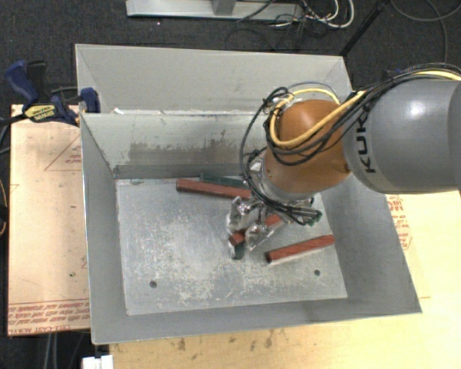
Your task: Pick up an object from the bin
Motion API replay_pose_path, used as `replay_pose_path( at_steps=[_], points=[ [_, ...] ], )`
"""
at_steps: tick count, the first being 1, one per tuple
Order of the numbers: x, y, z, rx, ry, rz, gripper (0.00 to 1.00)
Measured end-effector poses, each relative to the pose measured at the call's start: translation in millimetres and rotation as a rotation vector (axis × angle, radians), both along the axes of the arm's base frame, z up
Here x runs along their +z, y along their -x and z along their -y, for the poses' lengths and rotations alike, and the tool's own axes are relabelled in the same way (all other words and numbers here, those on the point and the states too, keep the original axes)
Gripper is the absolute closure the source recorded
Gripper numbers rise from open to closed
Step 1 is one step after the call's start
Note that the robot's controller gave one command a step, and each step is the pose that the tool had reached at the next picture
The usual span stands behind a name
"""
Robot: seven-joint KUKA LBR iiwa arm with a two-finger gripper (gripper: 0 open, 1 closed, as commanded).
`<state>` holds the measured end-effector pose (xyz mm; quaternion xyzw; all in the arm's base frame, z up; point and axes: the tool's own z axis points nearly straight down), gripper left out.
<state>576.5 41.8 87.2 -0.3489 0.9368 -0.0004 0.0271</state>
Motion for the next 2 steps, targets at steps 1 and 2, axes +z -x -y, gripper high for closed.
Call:
replay_pose_path(
  at_steps=[1,2],
  points=[
    [4.4,4.1,4.6,-0.001,0.007,-0.016,1.00],
    [4.1,4.4,5.6,-0.002,0.009,-0.018,1.00]
  ],
)
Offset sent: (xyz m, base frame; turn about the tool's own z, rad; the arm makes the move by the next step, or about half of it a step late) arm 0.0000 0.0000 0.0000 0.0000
